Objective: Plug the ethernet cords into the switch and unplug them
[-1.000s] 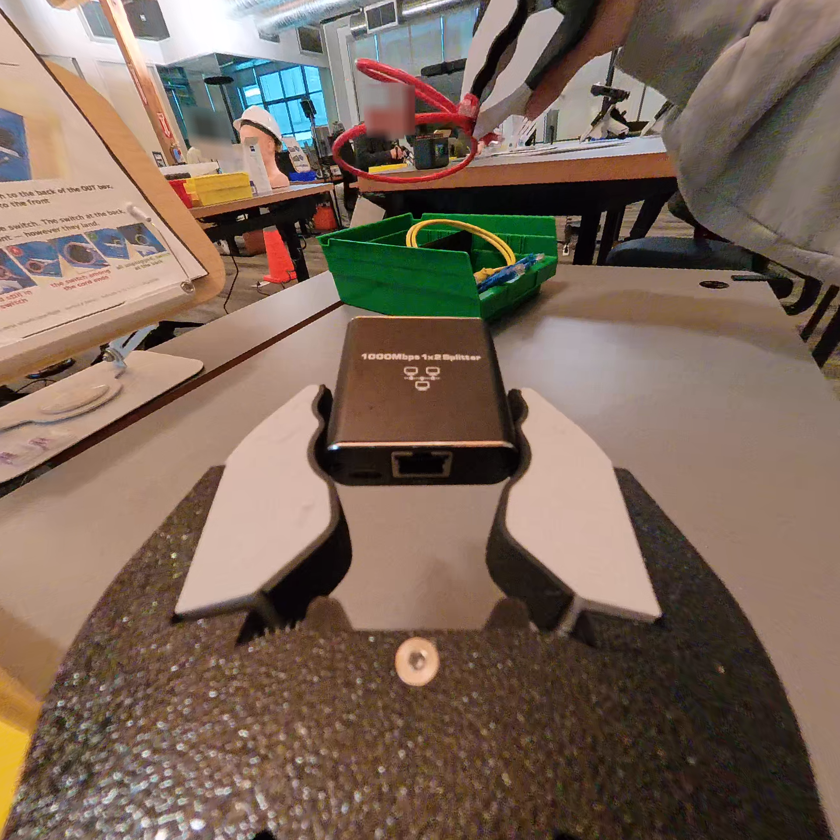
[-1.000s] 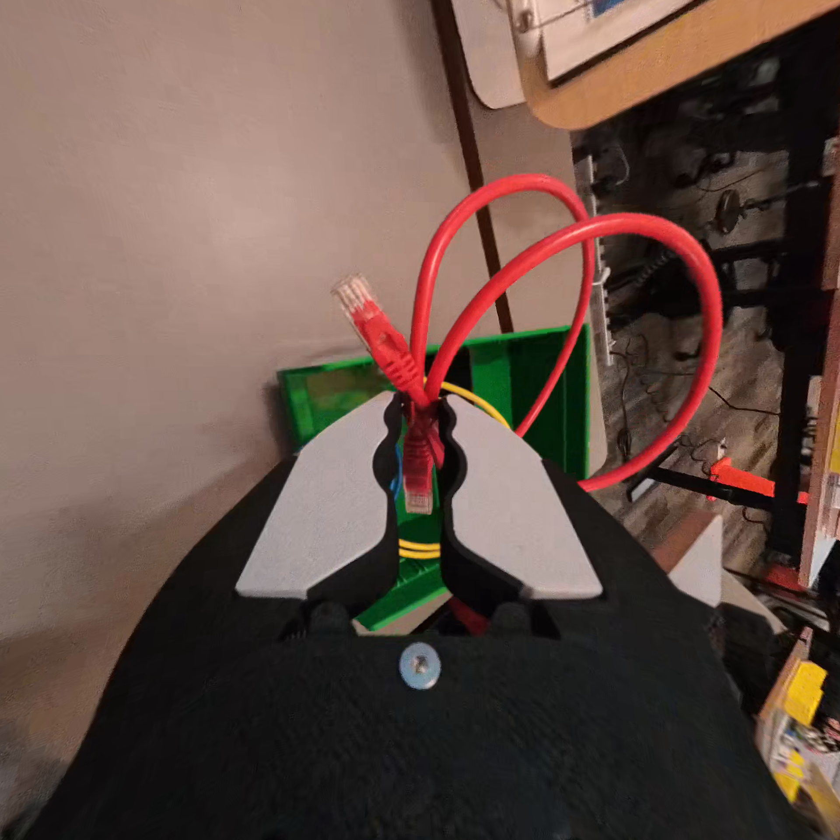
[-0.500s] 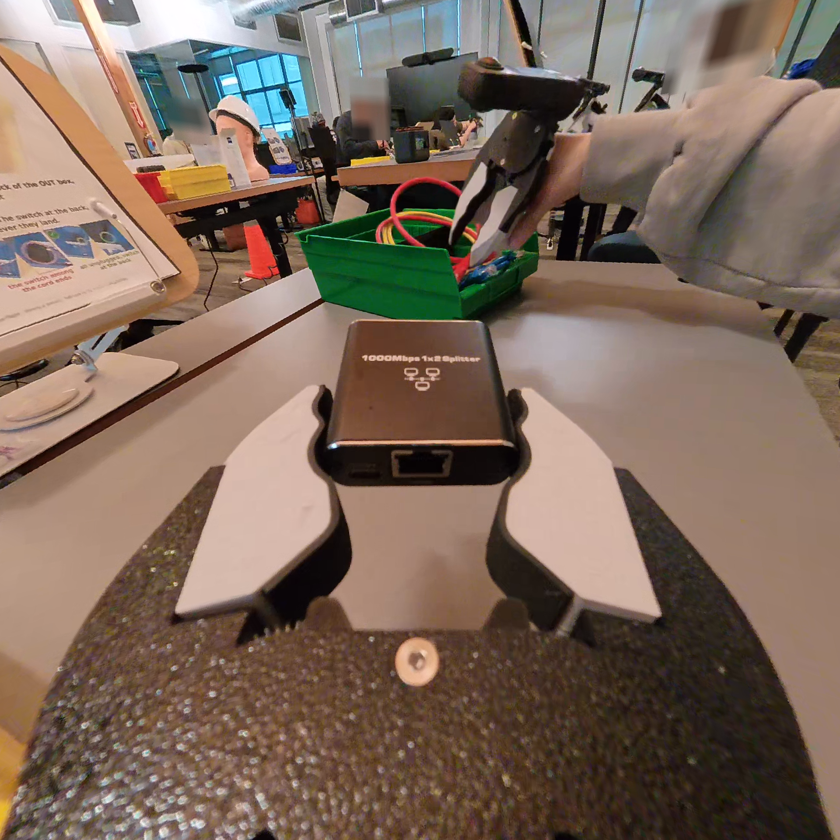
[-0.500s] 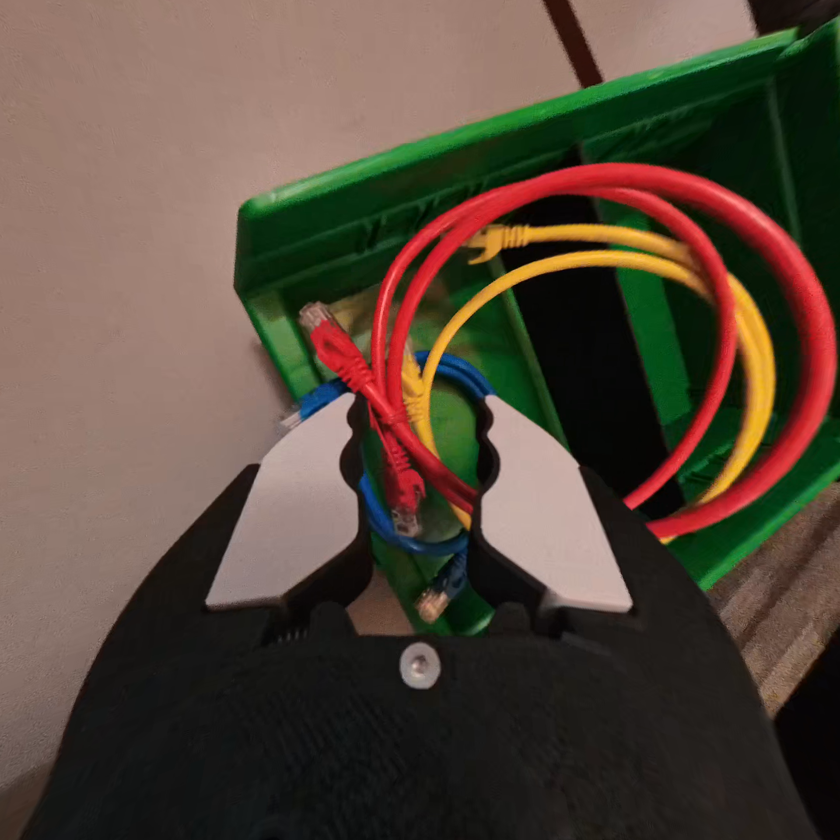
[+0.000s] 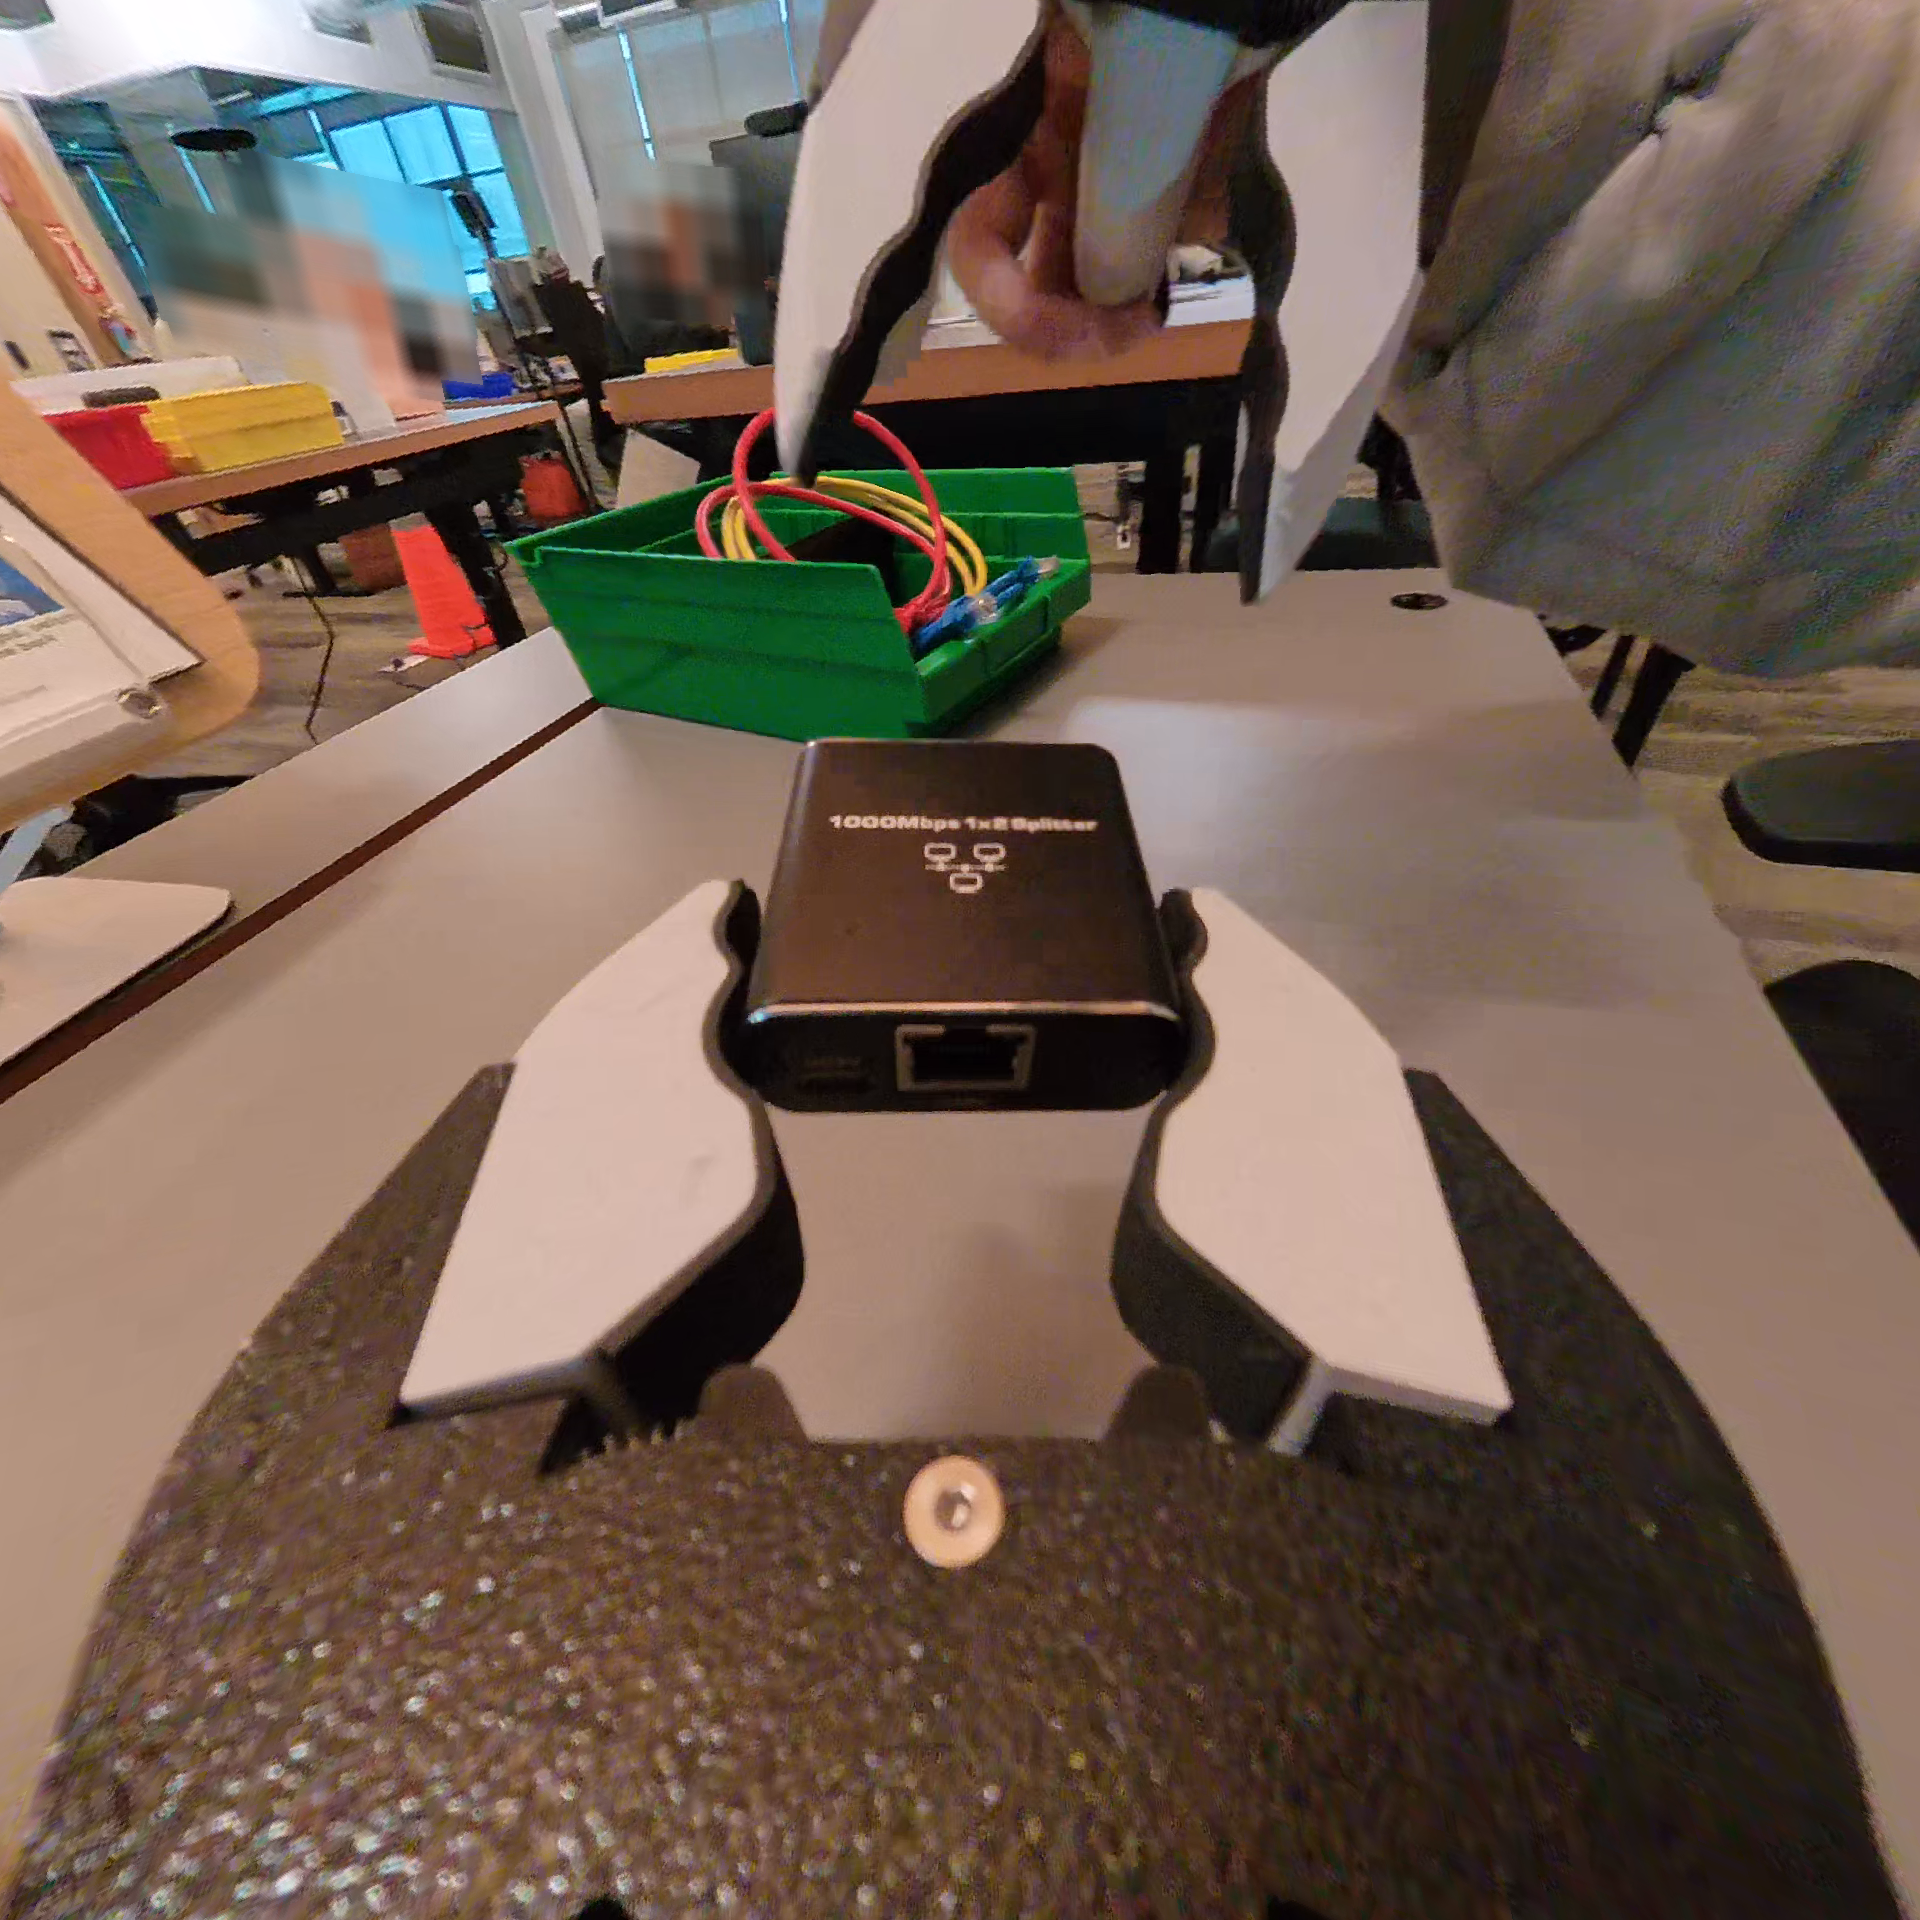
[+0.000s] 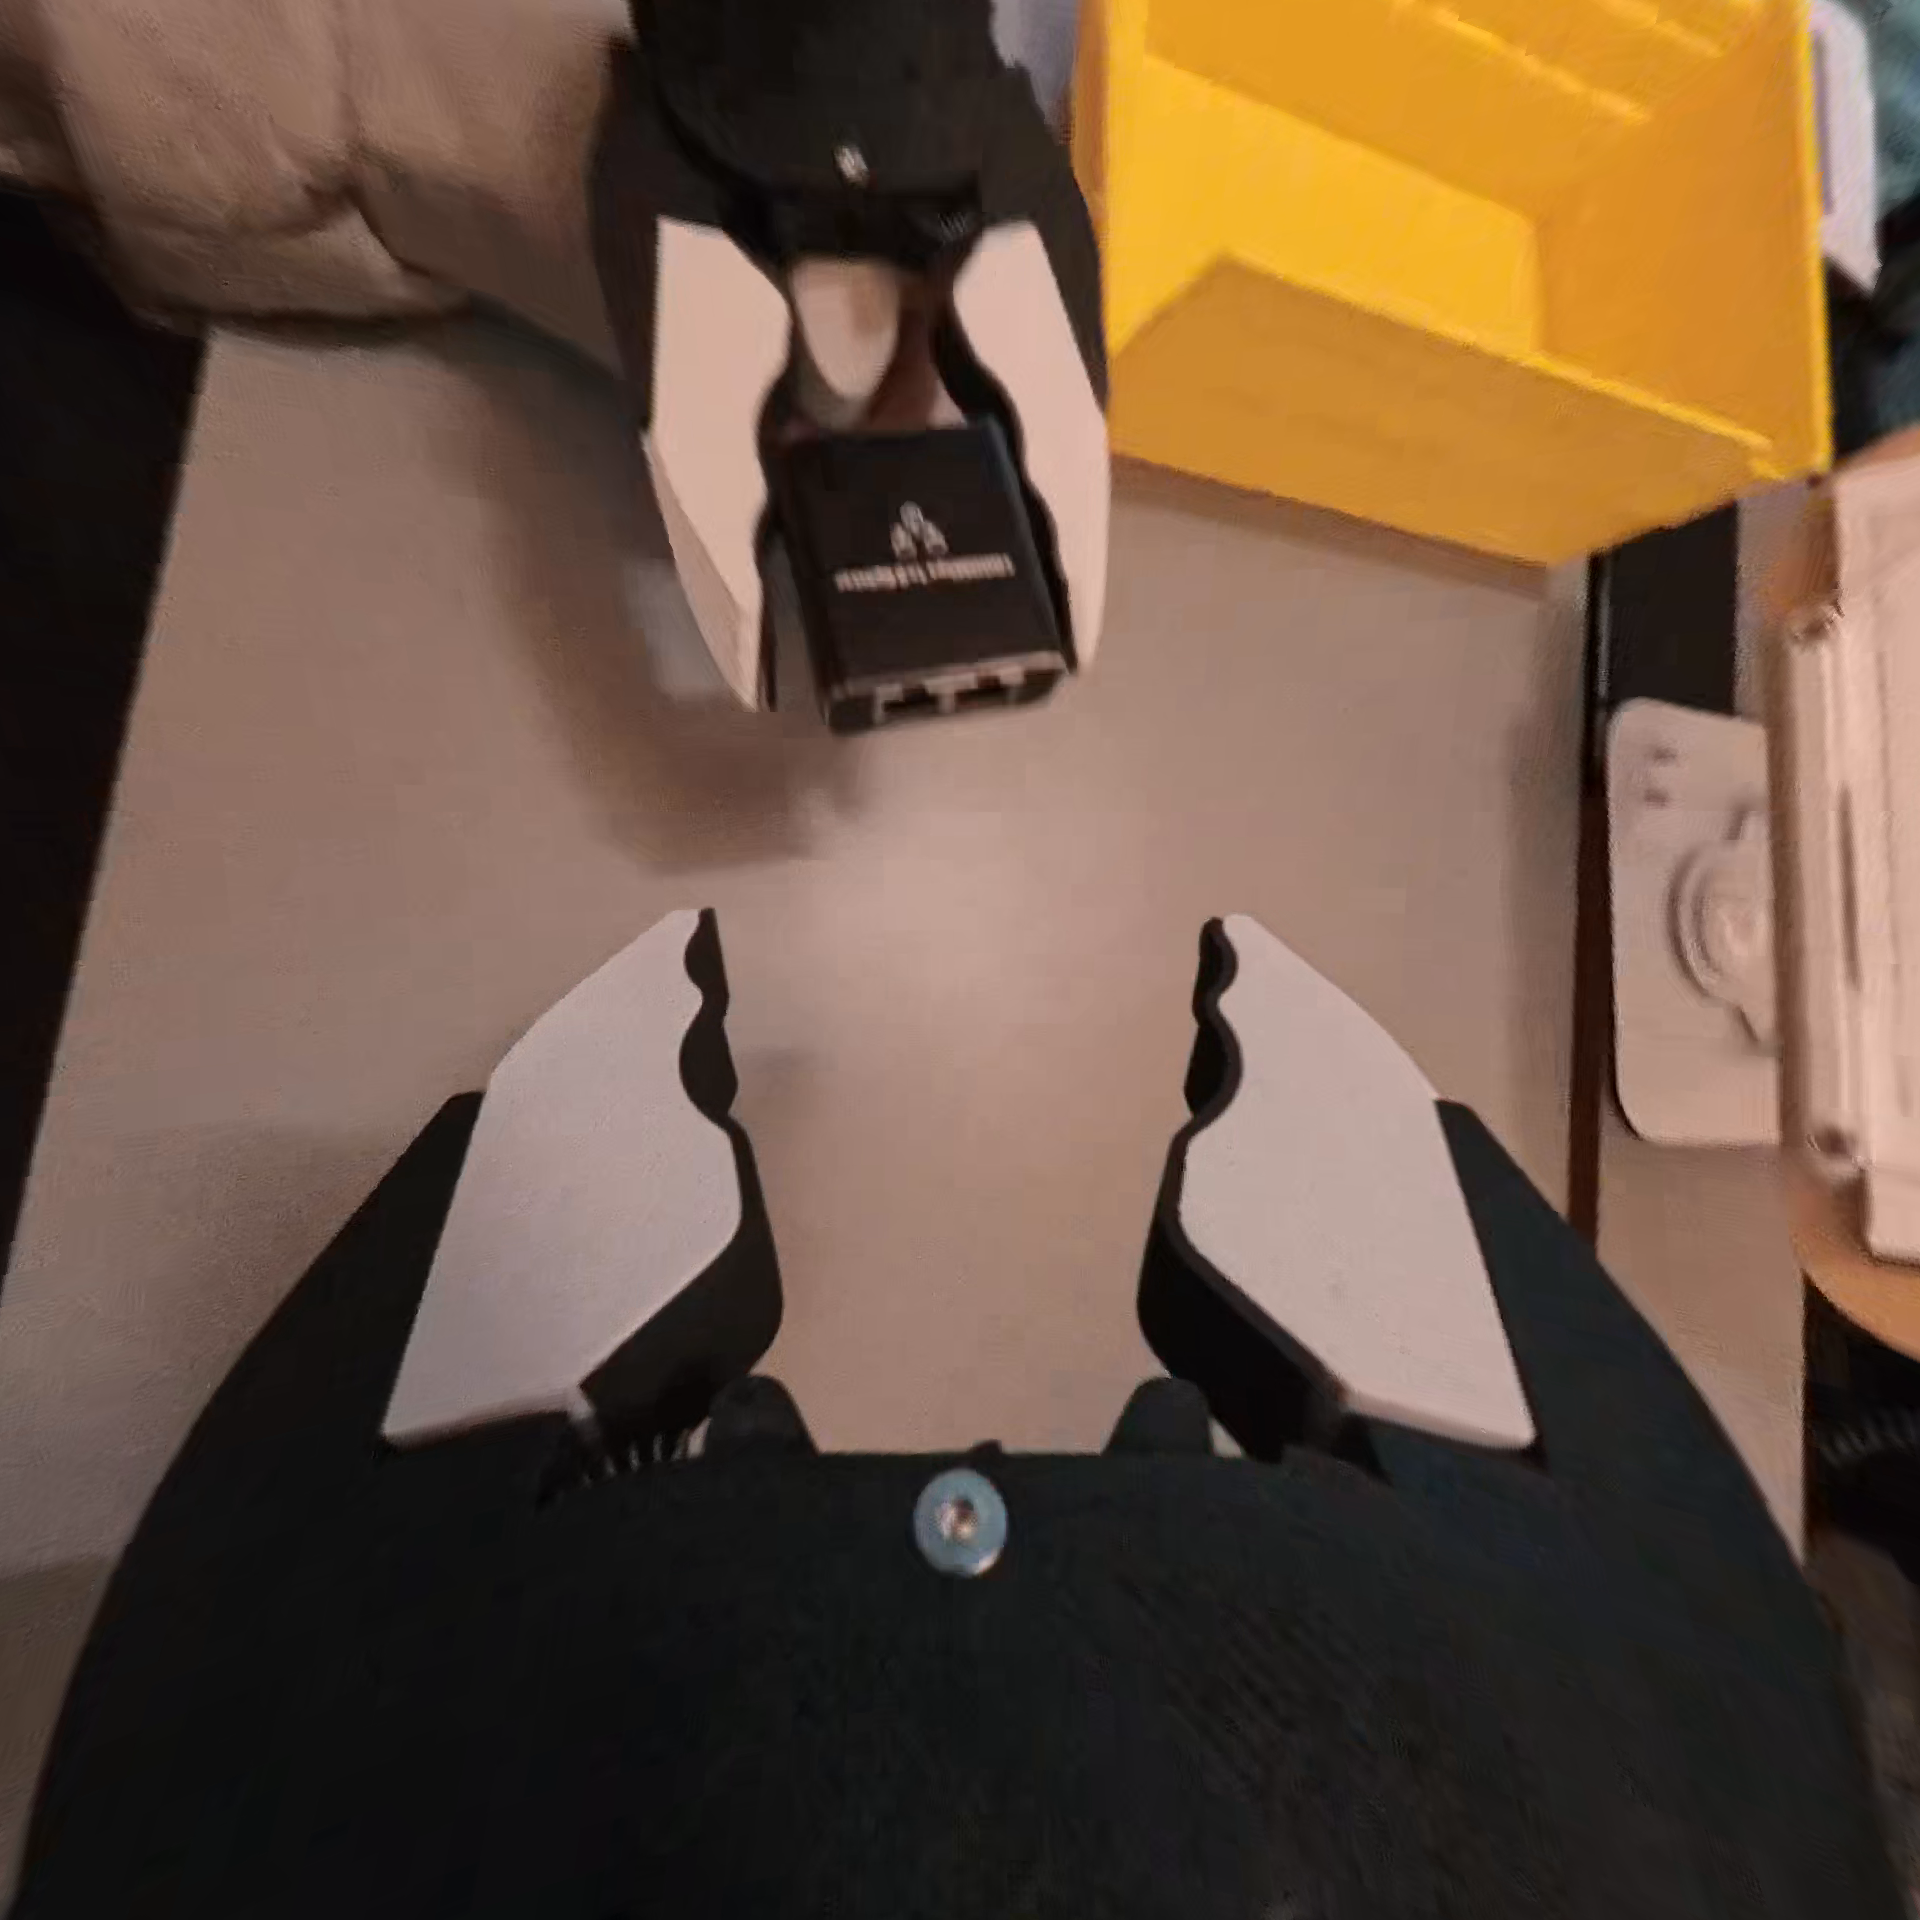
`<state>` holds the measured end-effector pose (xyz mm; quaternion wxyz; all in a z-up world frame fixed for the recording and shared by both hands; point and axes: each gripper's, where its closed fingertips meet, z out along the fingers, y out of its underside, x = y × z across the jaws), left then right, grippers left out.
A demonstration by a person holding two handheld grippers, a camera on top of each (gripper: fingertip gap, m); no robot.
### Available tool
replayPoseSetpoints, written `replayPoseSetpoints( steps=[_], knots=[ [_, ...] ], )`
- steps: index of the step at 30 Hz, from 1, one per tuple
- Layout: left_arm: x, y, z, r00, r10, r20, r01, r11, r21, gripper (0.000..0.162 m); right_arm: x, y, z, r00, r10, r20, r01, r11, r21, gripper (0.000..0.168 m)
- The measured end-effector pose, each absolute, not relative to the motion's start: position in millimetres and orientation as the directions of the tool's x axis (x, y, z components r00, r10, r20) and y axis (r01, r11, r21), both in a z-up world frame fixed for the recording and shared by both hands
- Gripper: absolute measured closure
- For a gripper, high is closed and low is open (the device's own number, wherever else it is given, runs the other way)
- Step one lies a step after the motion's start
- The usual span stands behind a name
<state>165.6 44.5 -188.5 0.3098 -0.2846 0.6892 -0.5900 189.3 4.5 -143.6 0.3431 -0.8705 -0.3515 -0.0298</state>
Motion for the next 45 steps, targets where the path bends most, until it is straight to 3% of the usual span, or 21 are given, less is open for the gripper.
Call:
replayPoseSetpoints(
  steps=[1, 8, 11, 21, 26, 29, 32, 37, 45],
  knots=[
    [164.1, 41.2, -186.9, -0.658, -0.746, -0.096, -0.020, 0.145, -0.989, 0.088, 173.8, 14.5, -145.9, 0.727, 0.630, 0.274, 0.644, -0.487, -0.590, 0.084],
    [155.4, 35.4, -172.6, -0.699, -0.708, -0.105, 0.032, 0.117, -0.993, 0.088, 139.7, 47.9, -159.7, 0.654, 0.698, 0.293, 0.673, -0.358, -0.648, 0.095],
    [154.1, 37.3, -170.0, -0.705, -0.703, -0.095, 0.042, 0.092, -0.995, 0.088, 138.2, 50.0, -155.2, 0.641, 0.691, 0.333, 0.682, -0.314, -0.660, 0.109],
    [150.4, 30.5, -173.7, -0.733, -0.669, -0.118, 0.056, 0.114, -0.992, 0.088, 133.3, 44.1, -167.9, 0.662, 0.705, 0.255, 0.649, -0.369, -0.665, 0.107],
    [156.6, 37.8, -164.4, -0.667, -0.734, -0.128, 0.087, 0.094, -0.992, 0.088, 141.4, 43.5, -155.2, 0.680, 0.668, 0.302, 0.656, -0.369, -0.658, 0.107],
    [163.6, 58.4, -159.9, -0.576, -0.812, -0.093, 0.092, 0.049, -0.995, 0.081, 181.3, 35.0, -133.9, 0.726, 0.561, 0.398, 0.661, -0.409, -0.630, 0.107],
    [166.6, 68.8, -163.5, -0.561, -0.827, -0.036, 0.061, 0.002, -0.998, 0.083, 269.6, 8.3, -104.7, 0.786, 0.339, 0.517, 0.611, -0.552, -0.568, 0.107],
    [172.4, 67.2, -178.1, -0.556, -0.831, -0.033, 0.013, 0.030, -0.999, 0.087, 460.0, -85.5, -79.1, 0.736, -0.068, 0.673, 0.302, -0.857, -0.417, 0.107],
    [178.0, 66.4, -192.4, -0.549, -0.836, -0.013, -0.043, 0.044, -0.998, 0.093, 595.5, -123.4, -129.3, 0.832, -0.234, 0.502, 0.021, -0.892, -0.451, 0.108]
  ],
)
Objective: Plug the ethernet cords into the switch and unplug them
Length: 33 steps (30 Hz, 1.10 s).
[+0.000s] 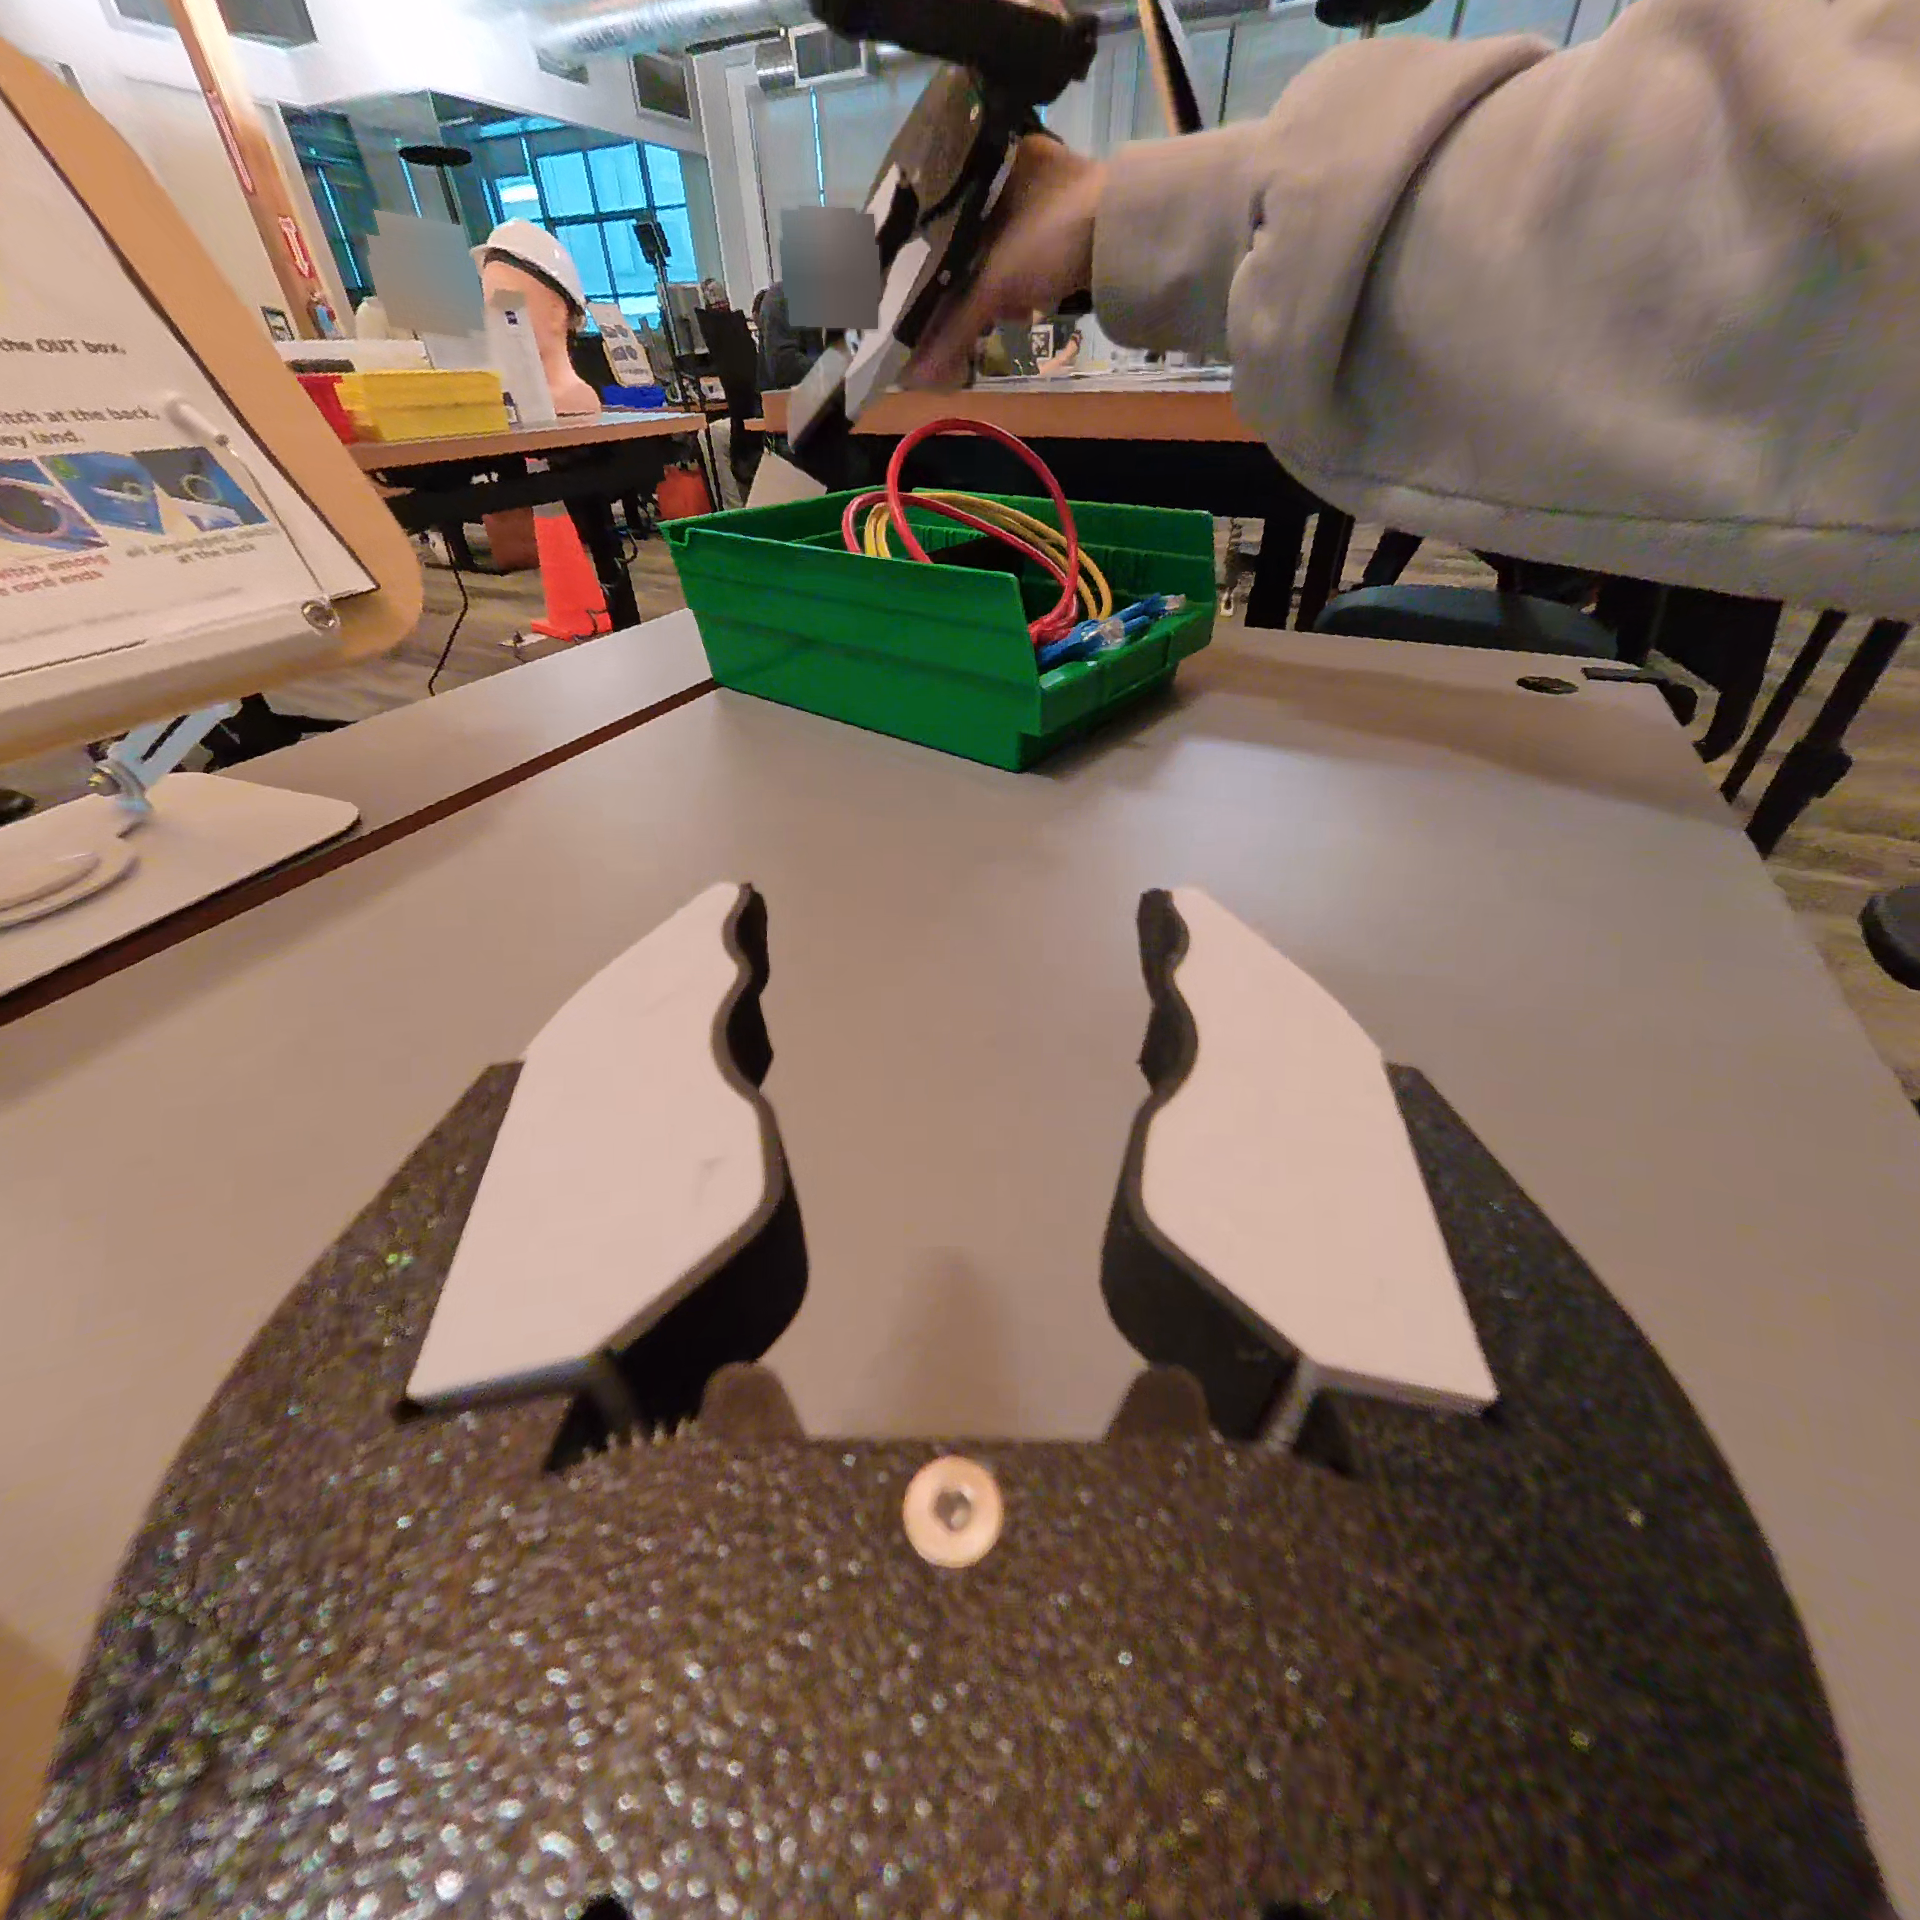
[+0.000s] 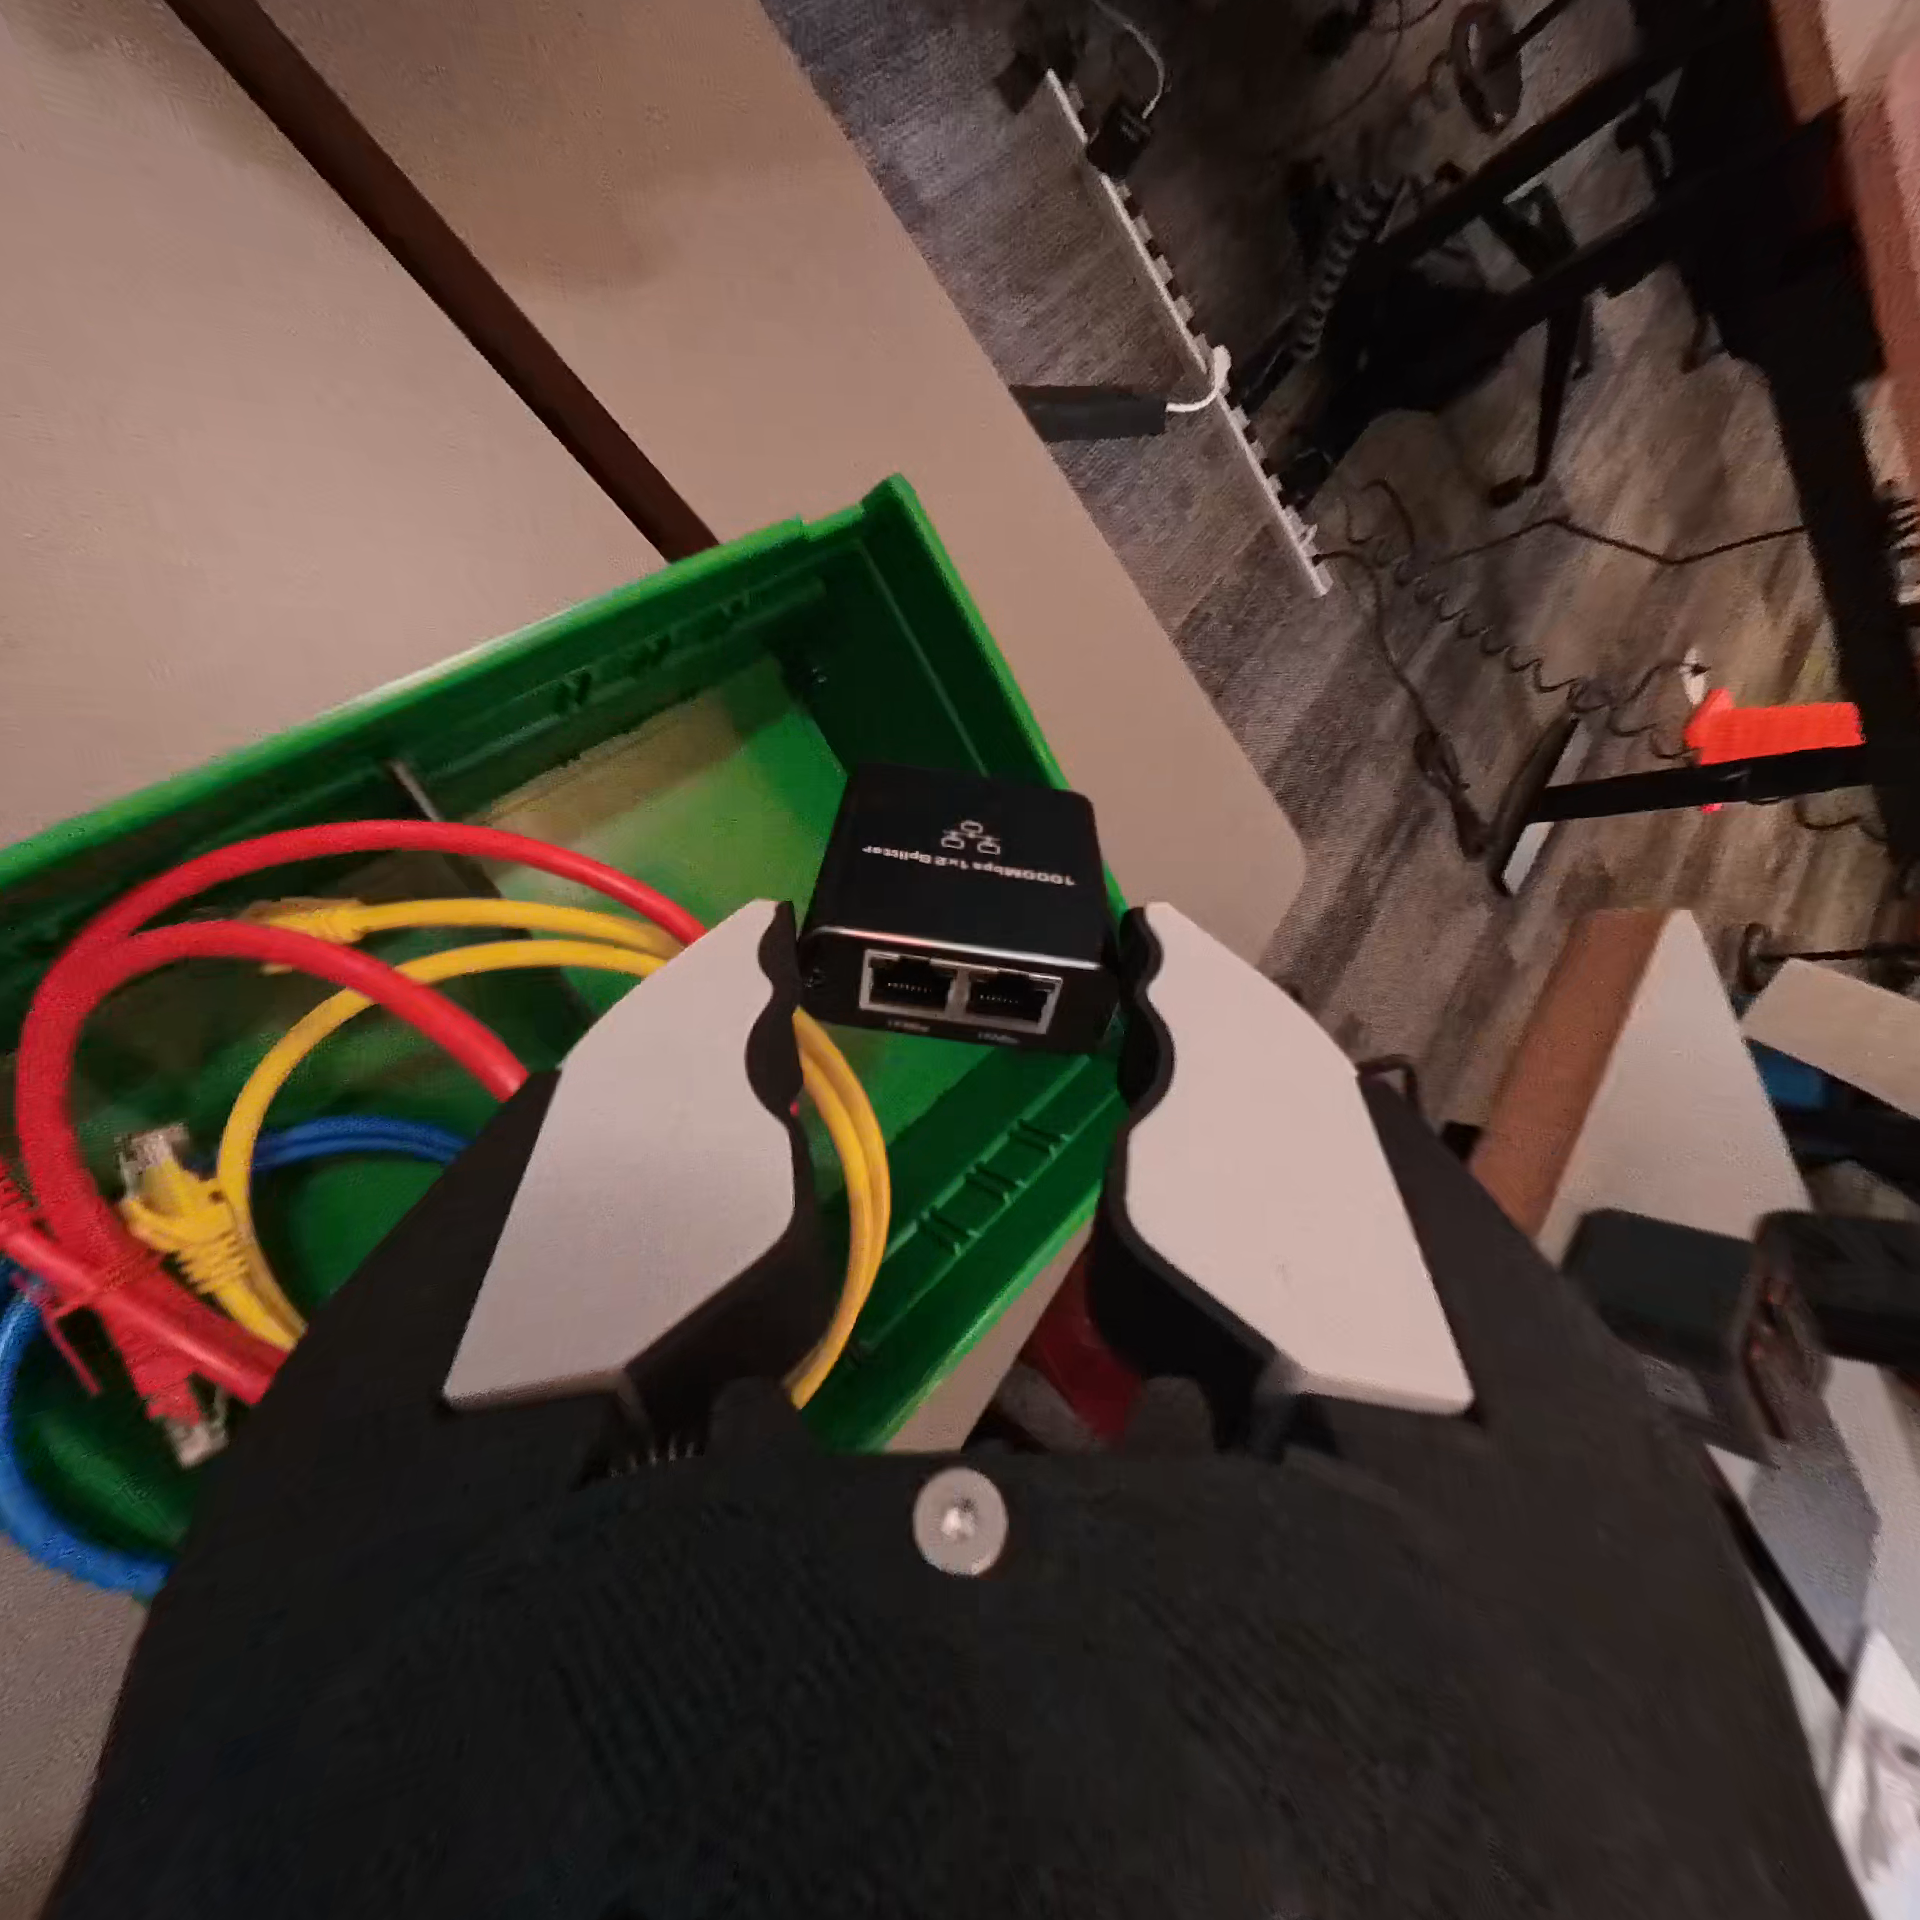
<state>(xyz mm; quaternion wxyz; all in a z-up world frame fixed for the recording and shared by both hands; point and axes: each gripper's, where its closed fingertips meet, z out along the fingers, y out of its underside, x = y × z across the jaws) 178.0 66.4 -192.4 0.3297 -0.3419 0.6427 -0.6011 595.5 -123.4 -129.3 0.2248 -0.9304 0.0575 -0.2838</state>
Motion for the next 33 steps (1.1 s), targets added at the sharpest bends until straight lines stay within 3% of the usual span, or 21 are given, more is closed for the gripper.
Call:
replayPoseSetpoints(
  steps=[7, 11, 20, 26, 29, 33],
  knots=[
    [182.0, 65.6, -202.5, -0.543, -0.840, -0.015, -0.081, 0.070, -0.994, 0.095, 614.3, -103.1, -180.1, 0.943, -0.255, 0.213, -0.085, -0.805, -0.587, 0.108],
    [183.0, 62.6, -204.9, -0.551, -0.835, -0.011, -0.096, 0.076, -0.992, 0.095, 608.6, -104.1, -198.9, 0.966, -0.234, 0.109, -0.129, -0.805, -0.579, 0.108],
    [210.4, 39.9, -202.2, -0.496, -0.868, 0.024, -0.154, 0.061, -0.986, 0.096, 595.3, -155.4, -154.8, 0.904, -0.367, 0.218, -0.120, -0.708, -0.696, 0.088],
    [293.2, -22.9, -170.8, -0.496, -0.864, 0.091, -0.276, 0.058, -0.959, 0.093, 509.5, -214.8, -105.9, 0.796, -0.554, 0.244, -0.085, -0.502, -0.861, 0.080],
    [347.5, -49.1, -157.2, -0.478, -0.867, 0.138, -0.372, 0.058, -0.926, 0.094, 459.1, -232.1, -118.7, 0.760, -0.614, 0.214, -0.101, -0.436, -0.894, 0.079],
    [406.5, -78.0, -168.4, -0.421, -0.874, 0.241, -0.598, 0.067, -0.799, 0.098, 414.0, -249.0, -161.1, 0.705, -0.709, 0.027, -0.287, -0.320, -0.903, 0.083]
  ],
)
